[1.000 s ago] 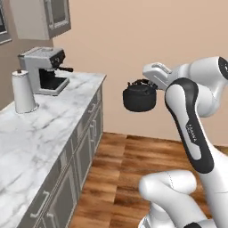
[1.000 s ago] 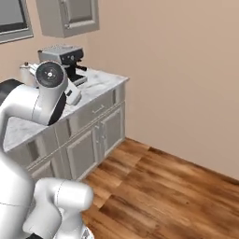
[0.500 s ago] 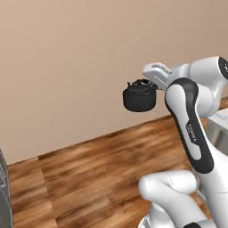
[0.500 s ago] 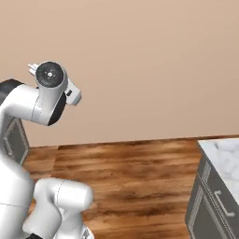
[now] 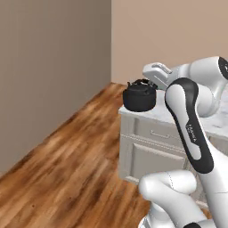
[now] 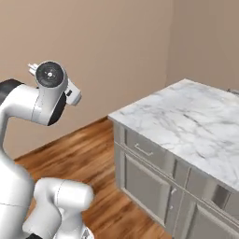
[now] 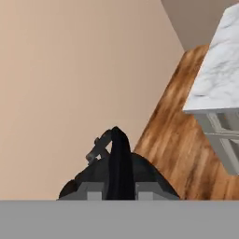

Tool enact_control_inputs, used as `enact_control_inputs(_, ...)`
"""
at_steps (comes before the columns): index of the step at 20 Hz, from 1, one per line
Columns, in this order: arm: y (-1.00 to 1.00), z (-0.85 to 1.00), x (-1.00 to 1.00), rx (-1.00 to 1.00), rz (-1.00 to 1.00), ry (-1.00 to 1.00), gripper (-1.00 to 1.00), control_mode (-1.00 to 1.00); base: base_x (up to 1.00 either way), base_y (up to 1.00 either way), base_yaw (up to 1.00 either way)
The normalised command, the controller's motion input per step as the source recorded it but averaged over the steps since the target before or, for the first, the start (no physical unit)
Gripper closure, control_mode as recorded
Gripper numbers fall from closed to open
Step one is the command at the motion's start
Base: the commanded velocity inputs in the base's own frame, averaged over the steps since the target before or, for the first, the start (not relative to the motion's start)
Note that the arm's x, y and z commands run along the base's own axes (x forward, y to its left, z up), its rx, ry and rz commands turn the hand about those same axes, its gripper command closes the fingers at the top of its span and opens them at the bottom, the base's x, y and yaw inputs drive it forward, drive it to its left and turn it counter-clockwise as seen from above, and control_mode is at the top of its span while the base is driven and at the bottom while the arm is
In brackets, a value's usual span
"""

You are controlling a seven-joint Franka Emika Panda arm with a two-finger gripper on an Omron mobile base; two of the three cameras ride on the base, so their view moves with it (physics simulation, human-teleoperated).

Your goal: Open the cabinet, pick the kettle from the cabinet, and place it in the sink.

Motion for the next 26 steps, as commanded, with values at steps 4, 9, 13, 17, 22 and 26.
enact_control_inputs(4,0.00,0.00,0.00,0.00,0.00,0.00,1.00,1.00,0.00,0.00,-1.00)
enact_control_inputs(9,0.00,0.00,0.00,0.00,0.00,0.00,1.00,1.00,0.02,0.03,-0.97)
enact_control_inputs(13,0.00,0.00,0.00,0.00,0.00,0.00,1.00,1.00,0.17,0.08,-0.81)
enact_control_inputs(17,0.00,0.00,0.00,0.00,0.00,0.00,1.00,1.00,0.29,0.00,-0.39)
enact_control_inputs(22,0.00,0.00,0.00,0.00,0.00,0.00,1.00,1.00,0.37,-0.07,-0.03)
enact_control_inputs(26,0.00,0.00,0.00,0.00,0.00,0.00,1.00,1.00,0.44,-0.26,0.00)
